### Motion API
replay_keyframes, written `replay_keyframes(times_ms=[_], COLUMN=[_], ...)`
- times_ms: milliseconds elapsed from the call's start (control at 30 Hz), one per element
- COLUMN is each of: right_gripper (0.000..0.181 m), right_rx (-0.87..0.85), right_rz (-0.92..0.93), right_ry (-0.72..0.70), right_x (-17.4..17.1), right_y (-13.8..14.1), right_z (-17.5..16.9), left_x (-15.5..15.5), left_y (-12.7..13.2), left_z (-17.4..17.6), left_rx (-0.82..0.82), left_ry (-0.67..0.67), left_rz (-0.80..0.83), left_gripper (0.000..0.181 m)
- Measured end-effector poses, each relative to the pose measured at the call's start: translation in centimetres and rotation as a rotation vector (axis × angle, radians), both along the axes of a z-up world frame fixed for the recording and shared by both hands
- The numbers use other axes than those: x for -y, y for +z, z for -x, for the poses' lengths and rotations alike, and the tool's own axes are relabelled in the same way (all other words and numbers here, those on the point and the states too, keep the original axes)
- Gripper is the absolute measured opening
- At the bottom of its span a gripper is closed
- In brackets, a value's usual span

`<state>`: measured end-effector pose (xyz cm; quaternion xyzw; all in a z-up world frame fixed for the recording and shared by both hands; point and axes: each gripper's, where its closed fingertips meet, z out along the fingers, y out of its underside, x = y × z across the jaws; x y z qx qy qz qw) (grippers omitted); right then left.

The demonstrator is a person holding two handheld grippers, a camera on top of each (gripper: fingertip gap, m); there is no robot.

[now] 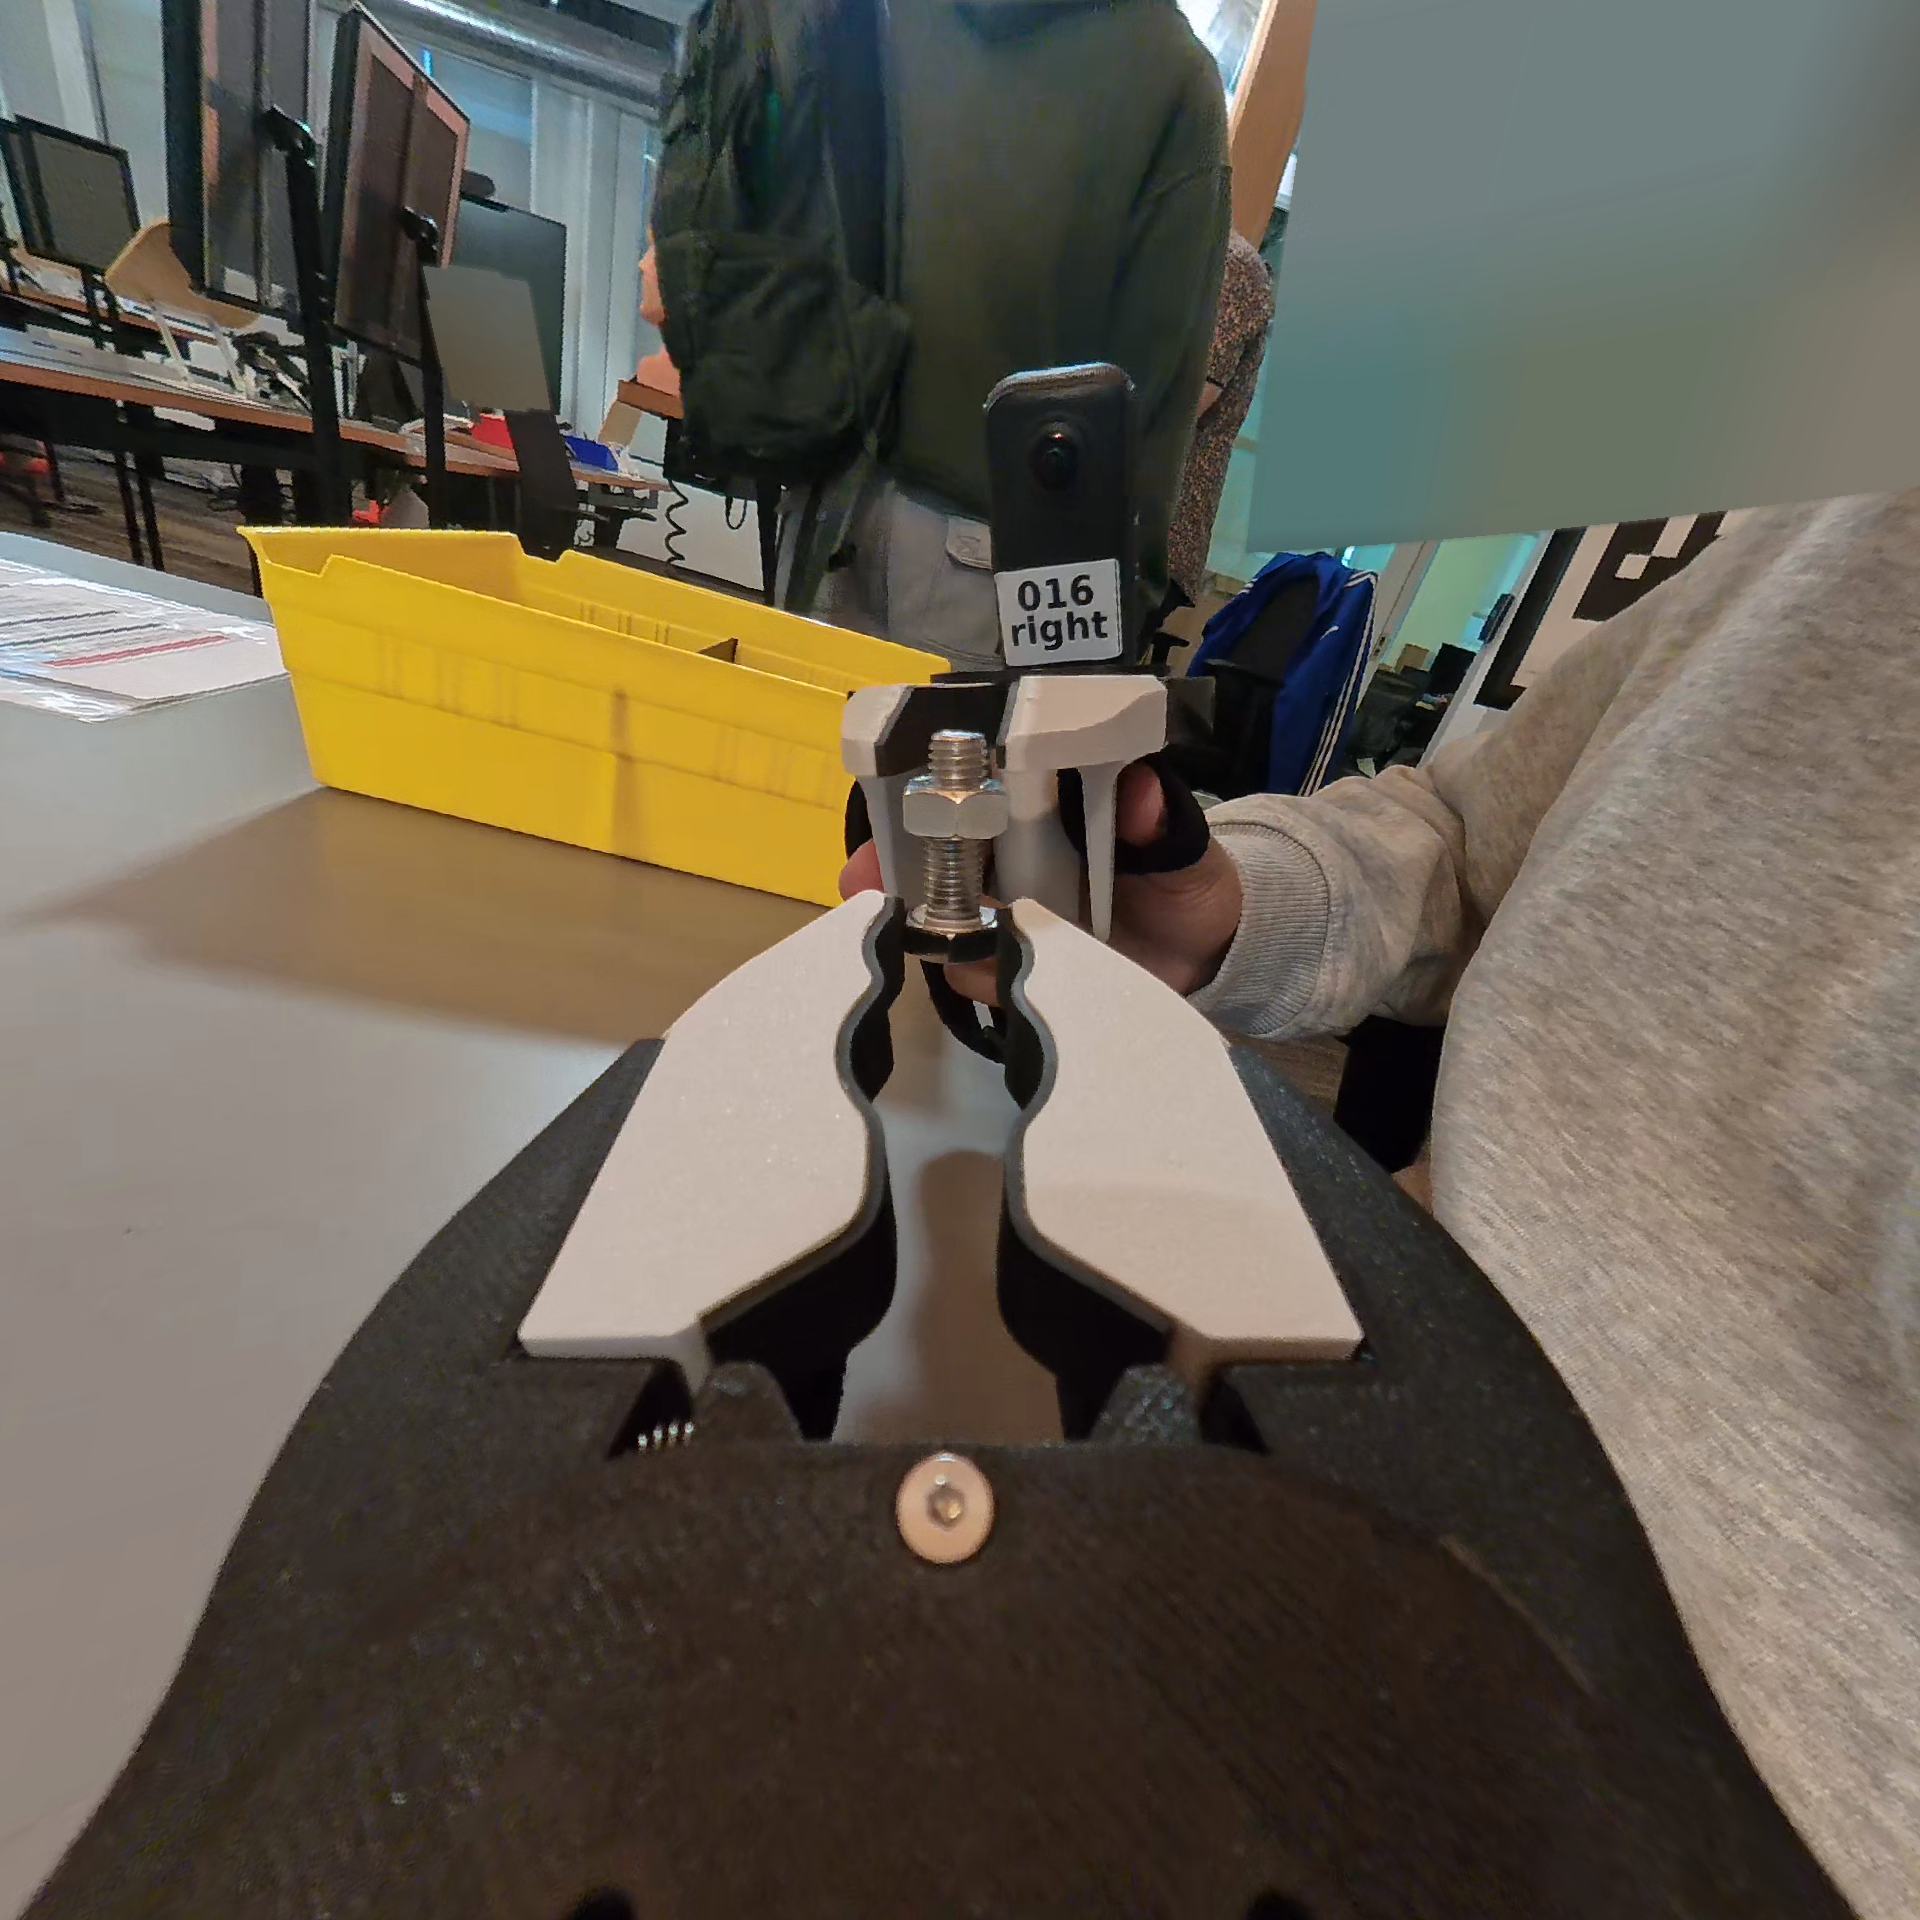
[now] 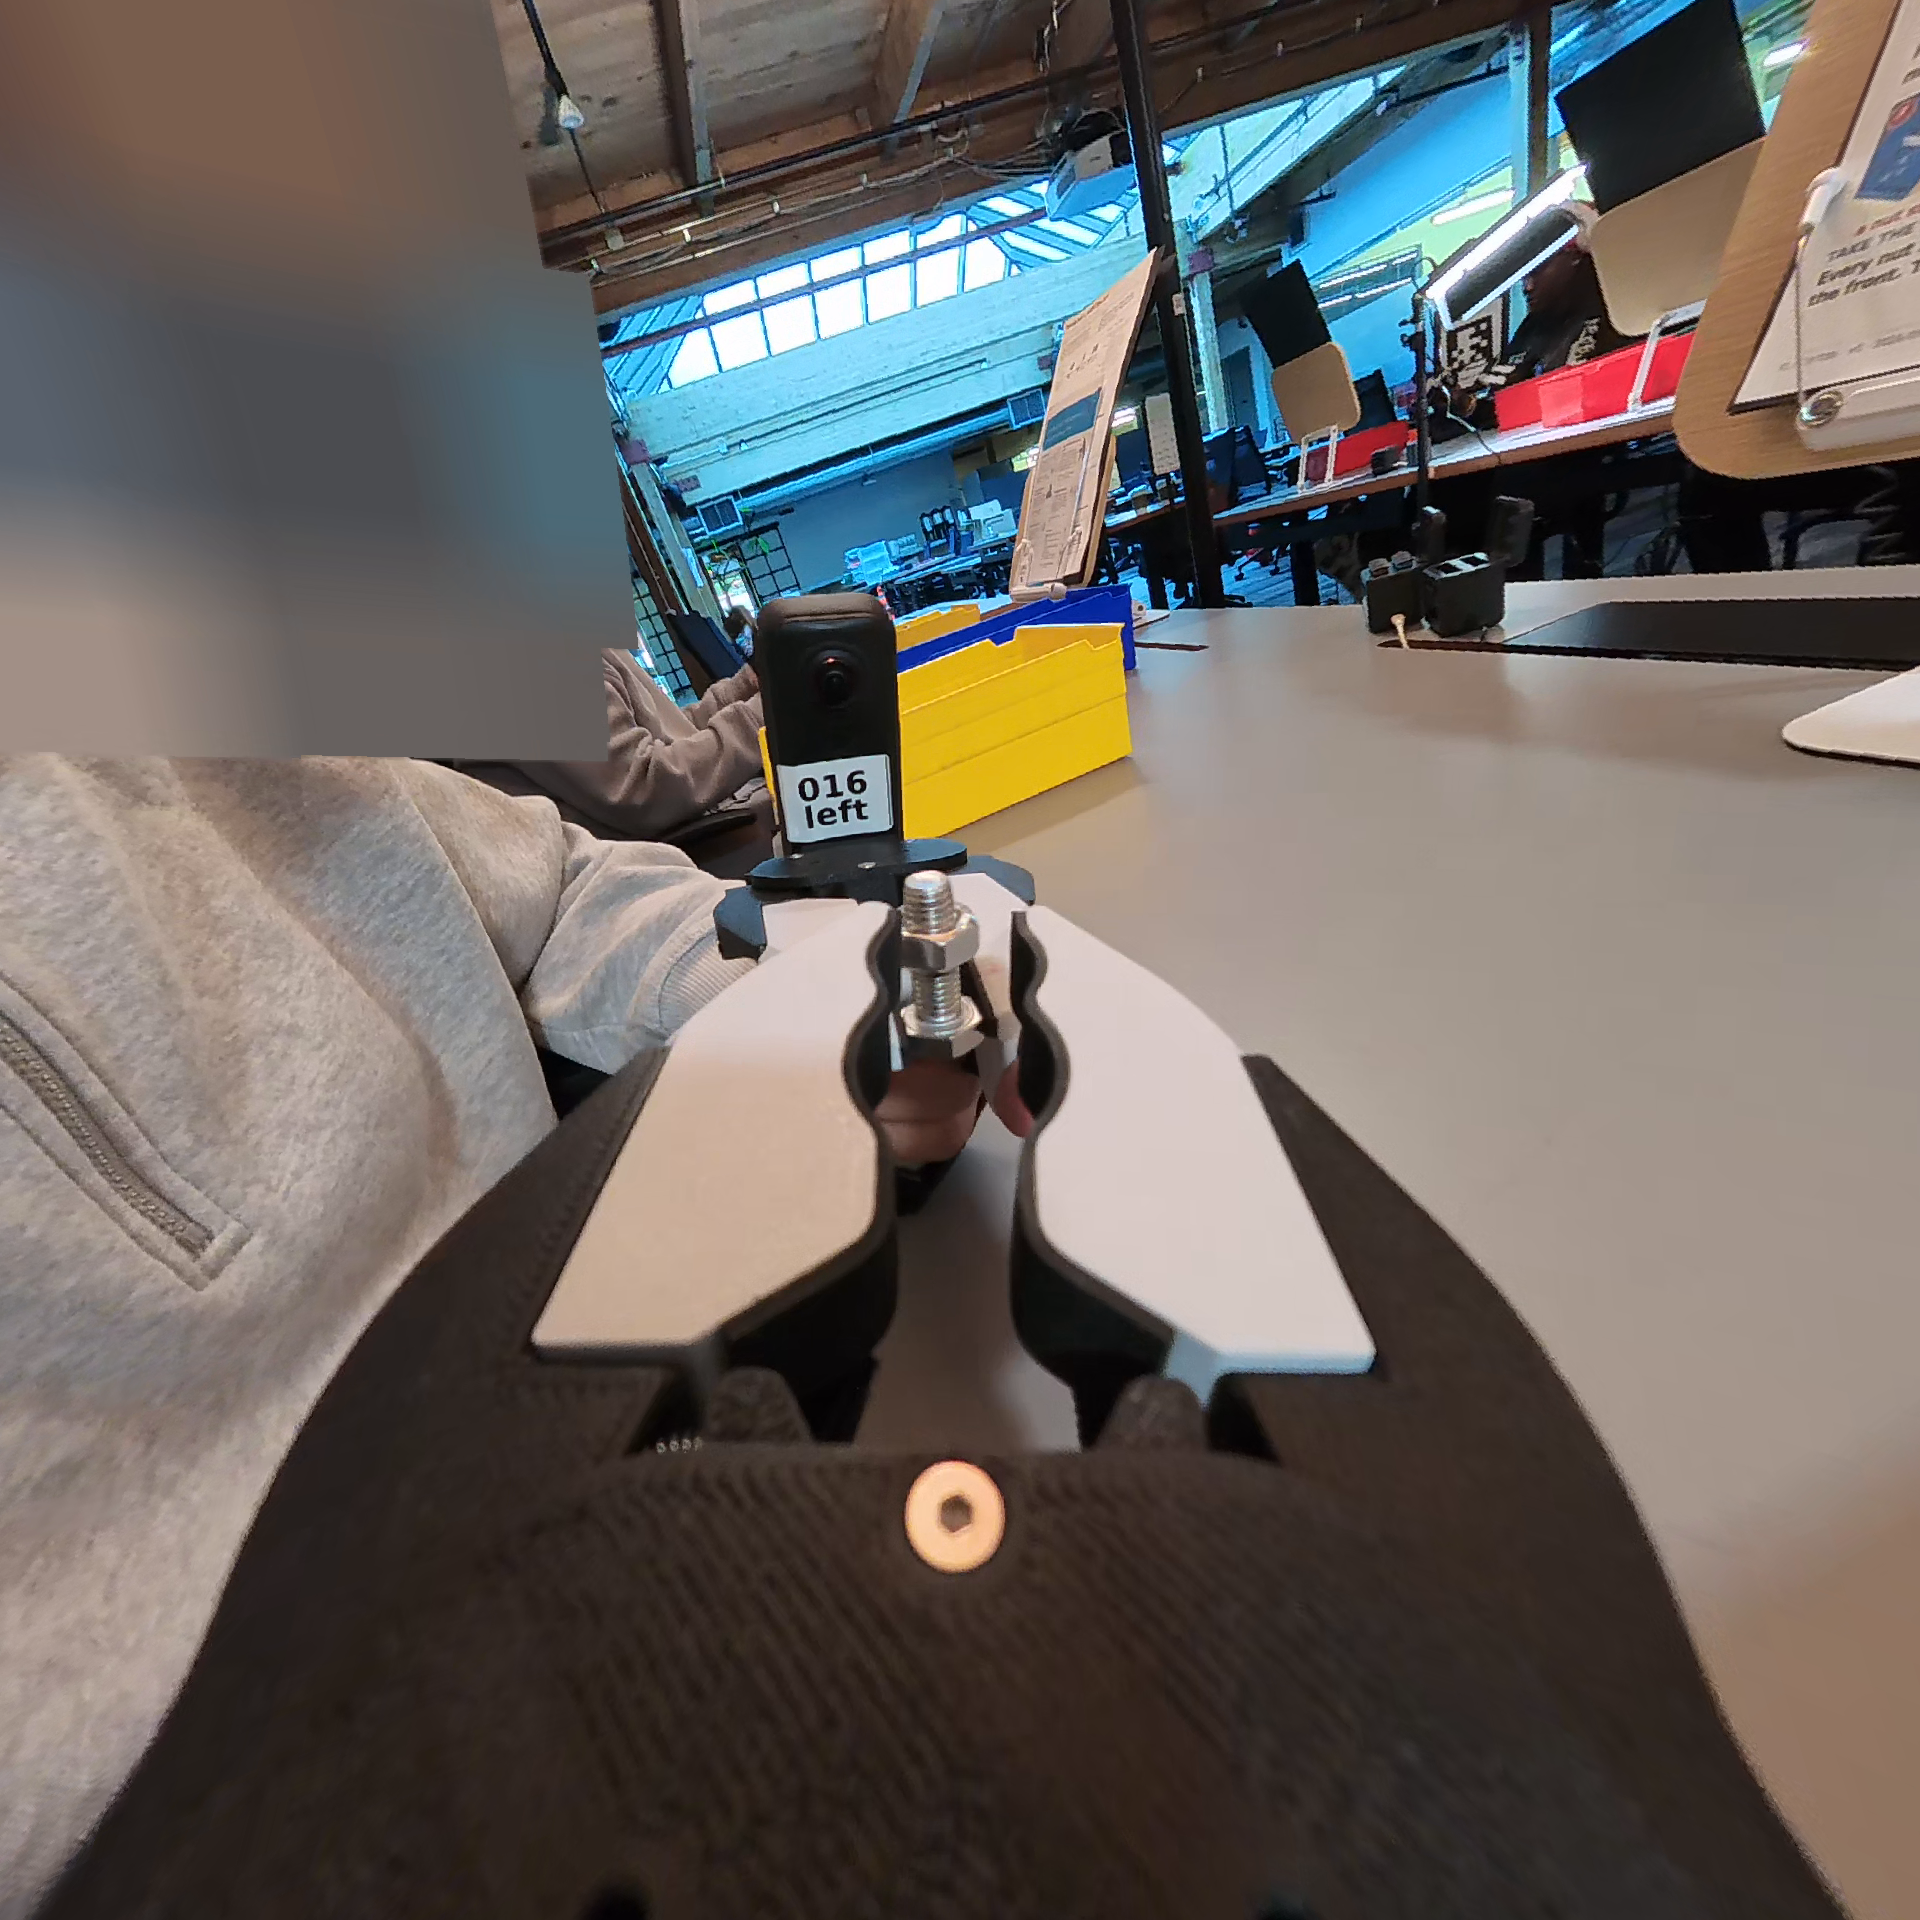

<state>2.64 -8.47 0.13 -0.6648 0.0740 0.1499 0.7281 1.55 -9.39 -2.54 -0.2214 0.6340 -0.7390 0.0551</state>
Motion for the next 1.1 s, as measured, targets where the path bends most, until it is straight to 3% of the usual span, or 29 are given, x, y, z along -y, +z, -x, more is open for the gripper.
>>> replay_keyframes(times_ms=[1100], right_gripper=[0.024], right_rx=[-0.108], right_rz=[-0.005], right_ry=[0.040], right_x=[-0.25], right_y=[-0.46], right_z=[-0.09], left_x=[0.13], left_y=[0.12], left_z=[0.00], left_rx=[0.002], left_ry=[0.000], left_rz=[0.000], left_gripper=[0.017])
